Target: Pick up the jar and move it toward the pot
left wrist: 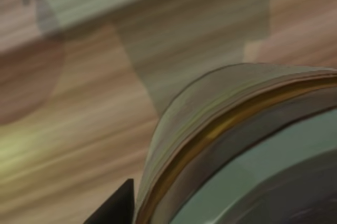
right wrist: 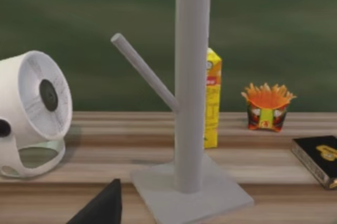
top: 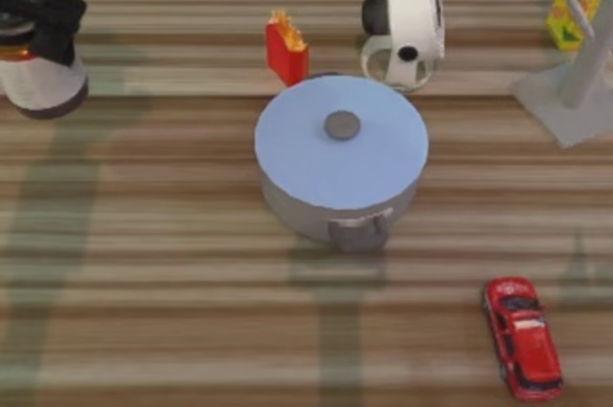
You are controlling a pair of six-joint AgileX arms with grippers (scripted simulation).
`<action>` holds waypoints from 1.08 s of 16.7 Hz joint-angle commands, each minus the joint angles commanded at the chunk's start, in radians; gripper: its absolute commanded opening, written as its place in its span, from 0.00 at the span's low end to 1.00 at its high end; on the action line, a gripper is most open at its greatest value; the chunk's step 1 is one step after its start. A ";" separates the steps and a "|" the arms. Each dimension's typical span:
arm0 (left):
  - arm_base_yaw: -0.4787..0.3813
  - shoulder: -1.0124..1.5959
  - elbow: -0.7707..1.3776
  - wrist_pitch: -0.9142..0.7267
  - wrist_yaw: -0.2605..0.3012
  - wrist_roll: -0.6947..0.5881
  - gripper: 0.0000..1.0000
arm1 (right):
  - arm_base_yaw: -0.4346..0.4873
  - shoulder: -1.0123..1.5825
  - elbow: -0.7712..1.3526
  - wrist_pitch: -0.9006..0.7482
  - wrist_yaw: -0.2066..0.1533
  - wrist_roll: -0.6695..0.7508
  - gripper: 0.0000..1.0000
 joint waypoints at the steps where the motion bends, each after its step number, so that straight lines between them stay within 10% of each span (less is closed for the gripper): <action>1: -0.007 -0.003 -0.007 0.005 -0.004 -0.012 0.00 | 0.000 0.000 0.000 0.000 0.000 0.000 1.00; 13: -0.302 -0.123 -0.358 0.228 -0.198 -0.640 0.00 | 0.000 0.000 0.000 0.000 0.000 0.000 1.00; 18: -0.343 -0.144 -0.406 0.262 -0.226 -0.709 0.00 | 0.000 0.000 0.000 0.000 0.000 0.000 1.00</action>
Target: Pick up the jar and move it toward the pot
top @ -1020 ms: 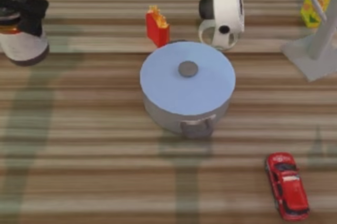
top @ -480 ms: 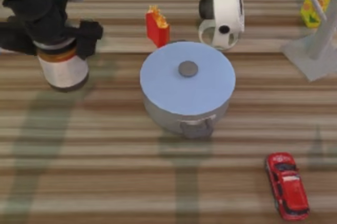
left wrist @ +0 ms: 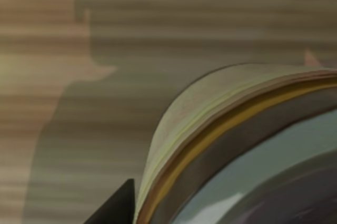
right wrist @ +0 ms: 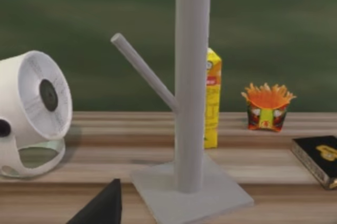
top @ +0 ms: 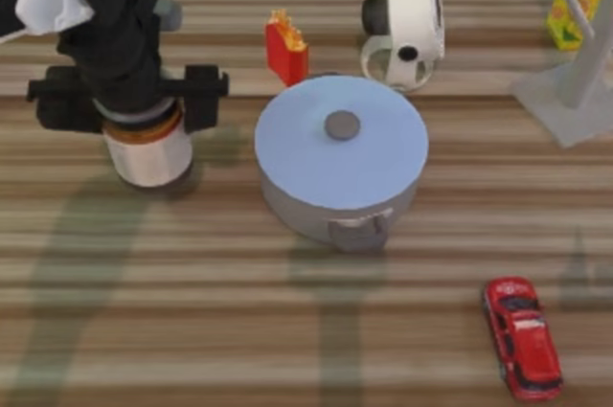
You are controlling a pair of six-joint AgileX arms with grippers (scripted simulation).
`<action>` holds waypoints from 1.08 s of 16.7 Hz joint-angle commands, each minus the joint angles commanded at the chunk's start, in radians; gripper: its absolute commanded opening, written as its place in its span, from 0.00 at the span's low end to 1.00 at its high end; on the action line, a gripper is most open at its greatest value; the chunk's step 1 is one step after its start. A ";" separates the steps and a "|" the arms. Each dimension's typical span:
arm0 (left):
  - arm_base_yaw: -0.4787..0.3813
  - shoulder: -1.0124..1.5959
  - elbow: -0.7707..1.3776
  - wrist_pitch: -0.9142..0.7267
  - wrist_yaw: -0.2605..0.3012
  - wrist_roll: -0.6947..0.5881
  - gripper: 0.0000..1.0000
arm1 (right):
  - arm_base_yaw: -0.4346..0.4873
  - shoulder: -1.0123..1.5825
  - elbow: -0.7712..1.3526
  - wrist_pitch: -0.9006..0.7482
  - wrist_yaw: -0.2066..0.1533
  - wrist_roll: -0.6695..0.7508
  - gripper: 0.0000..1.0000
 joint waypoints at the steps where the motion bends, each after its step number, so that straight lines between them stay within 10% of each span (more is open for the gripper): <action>1: 0.000 0.000 0.000 0.000 0.000 0.000 0.00 | 0.000 0.000 0.000 0.000 0.000 0.000 1.00; 13: 0.011 0.088 -0.079 0.168 0.004 0.011 0.00 | 0.000 0.000 0.000 0.000 0.000 0.000 1.00; 18: 0.011 0.088 -0.079 0.168 0.004 0.011 0.38 | 0.000 0.000 0.000 0.000 0.000 0.000 1.00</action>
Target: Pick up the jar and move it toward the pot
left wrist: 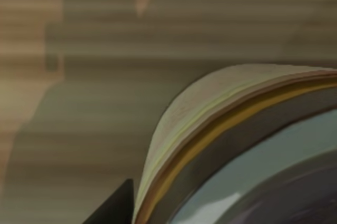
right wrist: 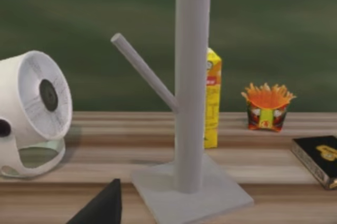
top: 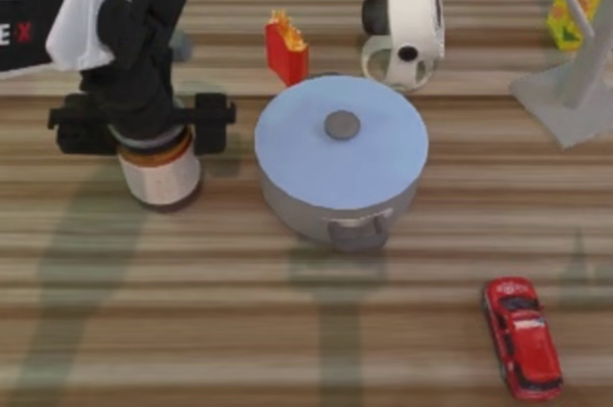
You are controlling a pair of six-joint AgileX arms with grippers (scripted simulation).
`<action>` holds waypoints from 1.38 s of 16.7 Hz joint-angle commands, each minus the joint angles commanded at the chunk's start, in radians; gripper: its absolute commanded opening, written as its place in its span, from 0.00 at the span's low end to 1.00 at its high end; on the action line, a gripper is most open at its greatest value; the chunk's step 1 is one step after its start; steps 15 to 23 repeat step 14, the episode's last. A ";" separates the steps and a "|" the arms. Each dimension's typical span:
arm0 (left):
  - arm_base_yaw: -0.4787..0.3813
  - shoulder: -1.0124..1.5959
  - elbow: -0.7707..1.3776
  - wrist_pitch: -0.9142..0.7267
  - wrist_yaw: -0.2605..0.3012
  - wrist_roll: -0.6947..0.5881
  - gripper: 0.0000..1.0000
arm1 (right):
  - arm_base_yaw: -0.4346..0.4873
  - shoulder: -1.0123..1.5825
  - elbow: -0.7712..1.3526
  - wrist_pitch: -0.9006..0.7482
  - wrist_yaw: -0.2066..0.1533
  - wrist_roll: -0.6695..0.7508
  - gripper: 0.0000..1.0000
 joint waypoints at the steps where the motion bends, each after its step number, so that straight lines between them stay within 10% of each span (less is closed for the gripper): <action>1: 0.000 0.000 0.000 0.000 0.000 0.000 0.45 | 0.000 0.000 0.000 0.000 0.000 0.000 1.00; 8: 0.000 0.000 0.000 0.000 0.000 0.000 0.98 | 0.000 0.000 0.000 0.000 0.000 0.000 1.00; 23: 0.000 0.000 0.000 0.000 0.000 0.000 1.00 | 0.000 0.000 0.000 0.000 0.000 0.000 1.00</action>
